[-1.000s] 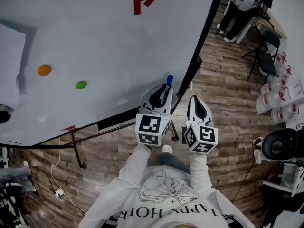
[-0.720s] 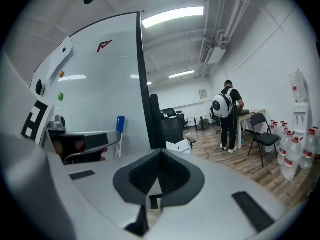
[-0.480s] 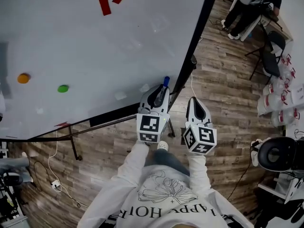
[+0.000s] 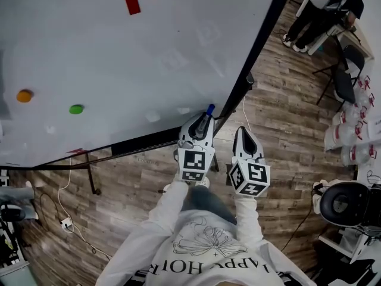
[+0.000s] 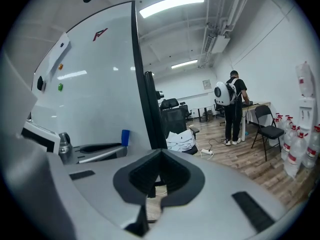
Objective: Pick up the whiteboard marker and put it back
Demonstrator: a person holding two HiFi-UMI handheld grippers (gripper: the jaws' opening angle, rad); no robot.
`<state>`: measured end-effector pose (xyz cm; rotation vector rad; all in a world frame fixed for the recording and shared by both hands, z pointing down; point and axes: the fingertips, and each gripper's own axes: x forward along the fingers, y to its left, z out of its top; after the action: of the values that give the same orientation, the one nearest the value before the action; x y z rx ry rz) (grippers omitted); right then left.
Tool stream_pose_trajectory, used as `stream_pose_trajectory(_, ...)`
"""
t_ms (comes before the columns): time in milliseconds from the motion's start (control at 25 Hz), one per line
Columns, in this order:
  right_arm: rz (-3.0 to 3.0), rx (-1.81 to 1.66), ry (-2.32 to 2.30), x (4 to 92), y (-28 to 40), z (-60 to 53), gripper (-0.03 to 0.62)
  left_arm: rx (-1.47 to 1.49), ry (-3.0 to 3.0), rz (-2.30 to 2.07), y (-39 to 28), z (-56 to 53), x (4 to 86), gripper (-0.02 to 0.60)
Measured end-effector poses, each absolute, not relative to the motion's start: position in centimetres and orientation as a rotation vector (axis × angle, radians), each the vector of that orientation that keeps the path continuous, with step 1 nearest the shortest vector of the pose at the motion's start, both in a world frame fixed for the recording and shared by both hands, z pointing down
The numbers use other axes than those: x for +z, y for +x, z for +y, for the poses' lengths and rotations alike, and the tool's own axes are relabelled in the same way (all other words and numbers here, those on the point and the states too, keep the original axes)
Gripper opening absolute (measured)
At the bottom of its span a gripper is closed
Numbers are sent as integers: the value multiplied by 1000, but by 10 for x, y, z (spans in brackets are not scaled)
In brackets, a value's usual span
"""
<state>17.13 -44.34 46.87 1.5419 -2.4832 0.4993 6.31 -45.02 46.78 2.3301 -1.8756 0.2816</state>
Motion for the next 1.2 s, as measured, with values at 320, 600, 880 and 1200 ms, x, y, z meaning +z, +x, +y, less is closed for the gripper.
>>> stream_pose_trajectory(320,-2496,514,1497,476,157,-440,3,318,2234,-1890,45,-437,486,60)
stream_pose_trajectory(600,-2531,497,1471,467,146,-436,3,308,2244,-1919,43,-430,472,67)
stream_pose_trajectory(880,-2592,426,1467,442,133,-432,3,192,2267,-1940,35,-416,432,66)
stream_pose_trajectory(1200,-2639,354,1506,408,117,-417,3,126,2280,-1997,18,-394,382,14)
